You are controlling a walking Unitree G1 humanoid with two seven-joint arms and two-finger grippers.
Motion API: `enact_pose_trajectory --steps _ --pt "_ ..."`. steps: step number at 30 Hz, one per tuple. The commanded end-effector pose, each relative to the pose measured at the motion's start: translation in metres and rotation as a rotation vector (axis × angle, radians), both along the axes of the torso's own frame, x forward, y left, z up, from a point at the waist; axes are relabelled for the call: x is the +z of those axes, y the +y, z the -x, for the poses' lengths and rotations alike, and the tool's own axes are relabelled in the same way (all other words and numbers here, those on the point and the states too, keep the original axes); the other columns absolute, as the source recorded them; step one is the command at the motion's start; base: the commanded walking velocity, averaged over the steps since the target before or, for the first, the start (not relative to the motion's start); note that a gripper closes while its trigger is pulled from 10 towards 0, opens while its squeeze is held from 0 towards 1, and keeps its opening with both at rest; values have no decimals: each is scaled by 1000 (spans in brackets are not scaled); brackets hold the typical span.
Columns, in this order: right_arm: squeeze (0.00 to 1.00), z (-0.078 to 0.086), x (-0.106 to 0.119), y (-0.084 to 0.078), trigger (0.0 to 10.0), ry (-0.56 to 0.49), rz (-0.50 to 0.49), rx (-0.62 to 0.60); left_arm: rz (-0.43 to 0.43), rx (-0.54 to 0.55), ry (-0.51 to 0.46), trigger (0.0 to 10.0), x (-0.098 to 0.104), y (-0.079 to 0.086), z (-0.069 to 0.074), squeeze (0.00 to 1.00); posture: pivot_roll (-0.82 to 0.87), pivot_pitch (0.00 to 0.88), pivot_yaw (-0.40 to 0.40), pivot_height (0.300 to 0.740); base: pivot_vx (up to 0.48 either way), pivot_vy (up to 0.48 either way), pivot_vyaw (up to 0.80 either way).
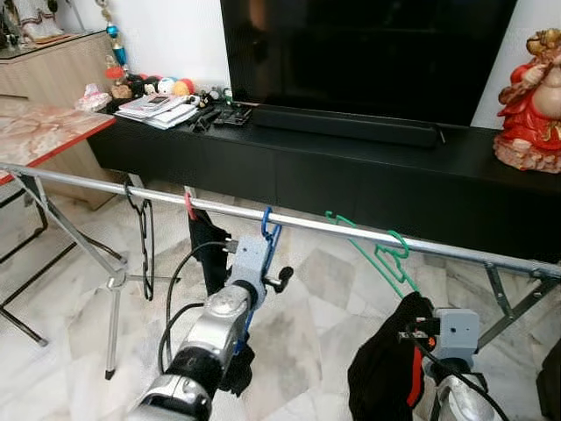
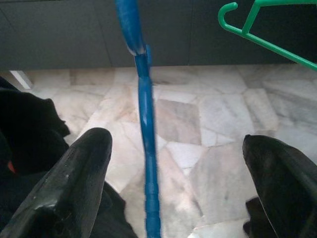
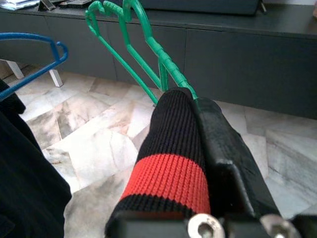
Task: Hang hanger
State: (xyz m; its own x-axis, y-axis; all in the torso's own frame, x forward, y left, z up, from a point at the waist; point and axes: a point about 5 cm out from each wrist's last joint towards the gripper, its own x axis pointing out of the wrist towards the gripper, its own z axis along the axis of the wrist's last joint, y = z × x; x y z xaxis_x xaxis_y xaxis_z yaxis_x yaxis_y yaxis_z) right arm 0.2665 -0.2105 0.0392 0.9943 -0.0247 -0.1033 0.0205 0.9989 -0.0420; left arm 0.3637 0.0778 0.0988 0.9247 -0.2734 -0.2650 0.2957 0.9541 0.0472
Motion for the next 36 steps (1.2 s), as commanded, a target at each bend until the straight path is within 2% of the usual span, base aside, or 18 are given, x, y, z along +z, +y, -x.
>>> enact_pose_trajectory --steps 1,7,11,13,14,16,18,19,28,32,36 --pt "0 -3 6 -1 10000 -23 9 5 -4 11 2 10000 1 -2 -2 0 17 0 23 740 0 0 0" --pt "0 -4 8 -1 10000 -31 18 15 62 -9 48 10000 -1 -18 -3 0 -14 0 28 740 0 0 0" --pt "0 -2 11 -2 10000 -41 23 14 81 23 95 10000 -5 -20 -2 0 -51 0 37 740 0 0 0" --pt "0 -1 11 -4 10000 -44 26 10 66 41 105 10000 -7 -18 -2 0 -59 0 38 740 0 0 0" --pt "0 2 11 -6 10000 -43 31 4 67 73 113 9412 -7 -15 -3 0 -66 0 38 740 0 0 0" --pt "0 5 11 -8 10000 -40 35 0 76 99 119 9137 -7 -13 -4 0 -69 0 38 740 0 0 0" --pt "0 7 10 -9 10000 -37 37 -2 84 113 117 9216 -6 -11 -5 0 -72 0 36 740 0 0 0" --pt "0 10 9 -11 10000 -35 39 -5 94 106 98 10000 -2 -12 -7 0 -73 0 35 740 0 0 0" --pt "0 12 10 -12 10000 -26 42 -5 107 55 -44 10000 27 -9 -19 0 -51 0 23 740 0 0 0" --pt "0 11 9 -9 10000 -23 39 6 80 77 -36 10000 24 0 -20 0 -45 0 20 740 0 0 0" --pt "0 12 10 -7 10000 -22 41 17 18 93 14 10000 12 11 -17 0 -53 0 22 740 0 0 0"
